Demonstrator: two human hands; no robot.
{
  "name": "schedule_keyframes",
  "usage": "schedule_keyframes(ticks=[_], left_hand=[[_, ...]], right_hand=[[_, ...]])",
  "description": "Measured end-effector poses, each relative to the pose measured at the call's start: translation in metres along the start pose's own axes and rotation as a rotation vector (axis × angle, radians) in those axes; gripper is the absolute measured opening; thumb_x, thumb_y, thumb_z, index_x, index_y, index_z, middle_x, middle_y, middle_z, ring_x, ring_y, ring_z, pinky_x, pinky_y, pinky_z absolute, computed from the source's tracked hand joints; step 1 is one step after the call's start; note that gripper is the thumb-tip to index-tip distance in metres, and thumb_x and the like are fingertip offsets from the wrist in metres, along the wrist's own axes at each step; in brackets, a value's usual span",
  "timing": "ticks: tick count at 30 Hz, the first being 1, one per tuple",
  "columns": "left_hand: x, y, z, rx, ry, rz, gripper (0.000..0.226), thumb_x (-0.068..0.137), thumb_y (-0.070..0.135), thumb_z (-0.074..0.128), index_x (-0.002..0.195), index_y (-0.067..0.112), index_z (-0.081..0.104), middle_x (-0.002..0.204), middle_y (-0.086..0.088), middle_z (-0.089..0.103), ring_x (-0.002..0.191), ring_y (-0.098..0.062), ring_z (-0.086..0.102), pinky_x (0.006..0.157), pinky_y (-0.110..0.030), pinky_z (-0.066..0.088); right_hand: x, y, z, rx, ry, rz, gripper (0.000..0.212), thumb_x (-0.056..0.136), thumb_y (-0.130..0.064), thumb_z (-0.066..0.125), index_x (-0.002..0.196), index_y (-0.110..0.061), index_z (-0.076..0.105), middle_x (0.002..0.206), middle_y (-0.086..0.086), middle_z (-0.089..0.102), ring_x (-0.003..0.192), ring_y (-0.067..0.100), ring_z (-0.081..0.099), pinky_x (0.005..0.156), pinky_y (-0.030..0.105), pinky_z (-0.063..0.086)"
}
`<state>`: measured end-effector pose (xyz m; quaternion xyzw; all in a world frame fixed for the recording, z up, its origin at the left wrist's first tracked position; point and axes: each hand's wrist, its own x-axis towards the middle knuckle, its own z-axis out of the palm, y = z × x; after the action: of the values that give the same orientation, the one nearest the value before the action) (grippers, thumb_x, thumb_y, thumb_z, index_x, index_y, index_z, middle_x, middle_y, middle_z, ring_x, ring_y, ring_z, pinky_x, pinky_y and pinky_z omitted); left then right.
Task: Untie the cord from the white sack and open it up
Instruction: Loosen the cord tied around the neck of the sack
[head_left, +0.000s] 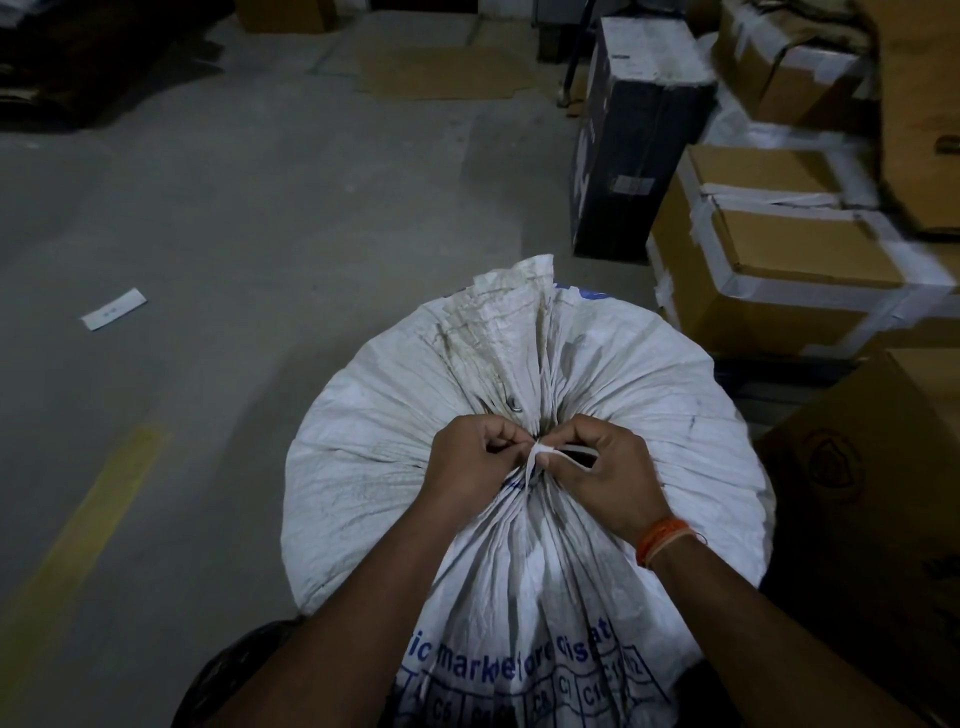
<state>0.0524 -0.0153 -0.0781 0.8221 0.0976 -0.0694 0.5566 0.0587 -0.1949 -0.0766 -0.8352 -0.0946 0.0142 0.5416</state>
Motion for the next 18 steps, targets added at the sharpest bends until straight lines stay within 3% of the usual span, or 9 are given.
schedule_keyframes(ticks=[4,6,11,13,18], left_hand=[[-0.008,0.011,-0.003,0.094,0.026,0.004,0.019,0.092,0.043,0.073,0.083,0.027,0.077,0.07,0.014,0.072,0.064,0.005,0.064,0.06,-0.012,0.045],[-0.013,0.017,-0.005,0.115,0.046,0.013,0.024,0.086,0.052,0.076,0.086,0.028,0.073,0.076,0.013,0.073,0.067,0.004,0.066,0.059,-0.012,0.048],[-0.014,0.021,-0.008,0.169,0.081,0.089,0.016,0.08,0.027,0.084,0.087,0.026,0.069,0.072,0.009,0.076,0.068,0.0,0.07,0.069,-0.026,0.057],[-0.013,0.019,-0.01,0.157,0.076,0.106,0.016,0.078,0.027,0.084,0.086,0.025,0.07,0.072,0.008,0.077,0.069,-0.001,0.071,0.07,-0.03,0.058],[-0.012,0.012,-0.012,0.163,0.072,0.126,0.016,0.081,0.024,0.083,0.089,0.025,0.069,0.072,0.007,0.076,0.072,-0.003,0.071,0.072,-0.032,0.059]], right_hand=[[0.0,0.001,0.0,0.032,-0.004,0.02,0.01,0.081,-0.012,0.082,0.082,-0.019,0.075,0.081,-0.007,0.075,0.08,0.005,0.071,0.074,0.019,0.056],[0.0,0.0,0.001,0.024,-0.007,-0.001,0.01,0.083,-0.015,0.081,0.083,-0.02,0.072,0.082,-0.007,0.074,0.082,0.007,0.072,0.076,0.027,0.058],[-0.001,-0.006,0.0,-0.043,-0.011,-0.075,0.023,0.083,-0.025,0.08,0.089,-0.02,0.059,0.082,-0.004,0.068,0.079,0.012,0.069,0.071,0.039,0.059],[0.001,-0.007,-0.002,-0.111,-0.025,-0.112,0.024,0.082,-0.025,0.08,0.088,-0.02,0.058,0.081,-0.005,0.067,0.078,0.013,0.068,0.07,0.04,0.058],[0.005,-0.004,-0.007,-0.33,-0.046,-0.232,0.022,0.075,-0.018,0.085,0.082,-0.019,0.064,0.084,-0.006,0.062,0.079,0.005,0.062,0.072,0.022,0.054]])
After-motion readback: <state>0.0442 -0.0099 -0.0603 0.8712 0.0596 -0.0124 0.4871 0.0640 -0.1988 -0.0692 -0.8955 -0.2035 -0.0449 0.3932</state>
